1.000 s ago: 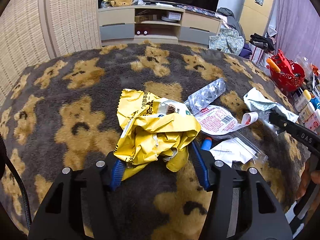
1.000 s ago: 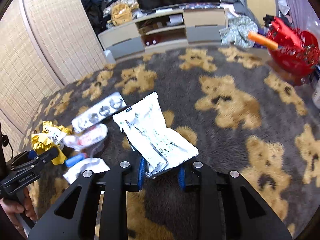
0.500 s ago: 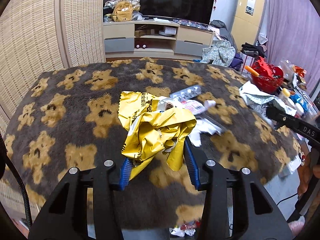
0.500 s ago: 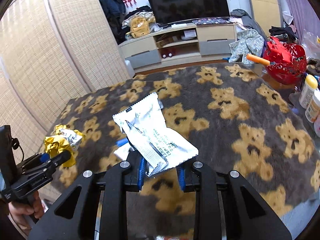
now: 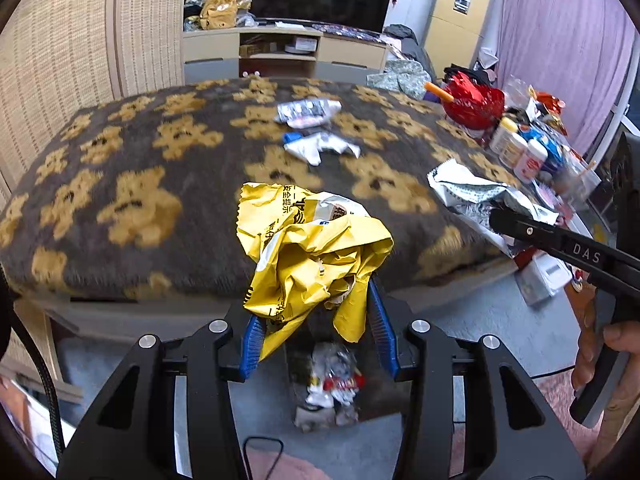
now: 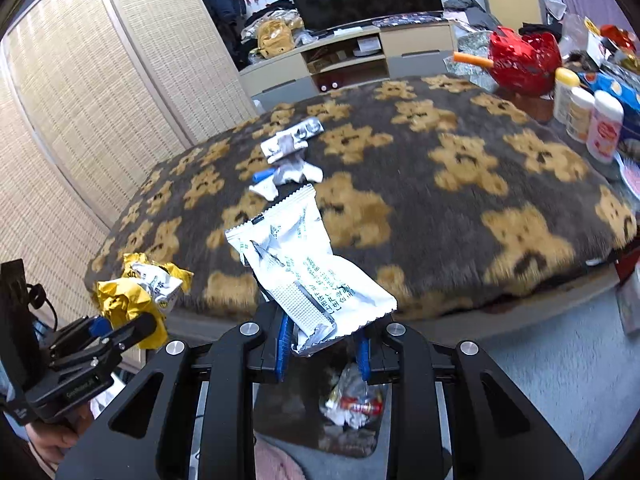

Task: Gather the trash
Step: 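Carry both items over the metal bin and open both tools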

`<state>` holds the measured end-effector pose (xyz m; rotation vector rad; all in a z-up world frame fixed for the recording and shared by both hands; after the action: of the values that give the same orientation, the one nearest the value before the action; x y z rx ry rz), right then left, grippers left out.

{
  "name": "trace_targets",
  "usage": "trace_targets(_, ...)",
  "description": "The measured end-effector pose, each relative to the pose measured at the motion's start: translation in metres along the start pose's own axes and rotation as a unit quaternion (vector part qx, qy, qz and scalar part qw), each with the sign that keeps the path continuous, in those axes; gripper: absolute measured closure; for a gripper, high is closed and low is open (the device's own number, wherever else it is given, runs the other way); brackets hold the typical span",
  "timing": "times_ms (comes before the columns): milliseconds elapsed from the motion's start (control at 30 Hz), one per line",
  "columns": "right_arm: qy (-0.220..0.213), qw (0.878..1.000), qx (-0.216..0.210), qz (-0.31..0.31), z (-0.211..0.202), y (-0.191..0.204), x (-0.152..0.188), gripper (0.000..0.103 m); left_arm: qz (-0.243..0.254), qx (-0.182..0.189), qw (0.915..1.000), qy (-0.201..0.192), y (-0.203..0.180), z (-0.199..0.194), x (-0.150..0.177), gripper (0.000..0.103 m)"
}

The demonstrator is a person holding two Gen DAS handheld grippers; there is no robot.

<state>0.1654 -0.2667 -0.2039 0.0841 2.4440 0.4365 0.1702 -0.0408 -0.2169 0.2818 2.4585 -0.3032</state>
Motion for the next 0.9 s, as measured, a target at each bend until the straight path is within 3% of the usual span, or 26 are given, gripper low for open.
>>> trace_targets(233,0.028,0.999,0.019,0.006,-0.008,-0.009,0.055,0.076,-0.005,0.017,0.9995,0.028,-0.019,0.004,0.05,0.059)
trace_targets(533,0.103,0.994,0.035,0.01,0.032,-0.013,0.121,0.076,-0.003,0.02,0.996,0.087,-0.03,0.039,0.11,0.059)
trace_targets(900,0.166,0.984,0.049,0.036,0.083,-0.03,0.145,0.076,-0.018,0.016,0.9885,0.149,-0.019,0.097,0.137,0.059)
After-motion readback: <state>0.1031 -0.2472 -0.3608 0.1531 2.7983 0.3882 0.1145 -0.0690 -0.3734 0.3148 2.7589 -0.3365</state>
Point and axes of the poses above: each gripper's, at about its wrist camera, not at the fingertips, and z roughly the way its jaws point, y to its left, x to its underside, the point moved 8 cm from there along z, roughly the way its jaws point, and after that the axes turned 2 degrees about y, right-handed, at the moved point
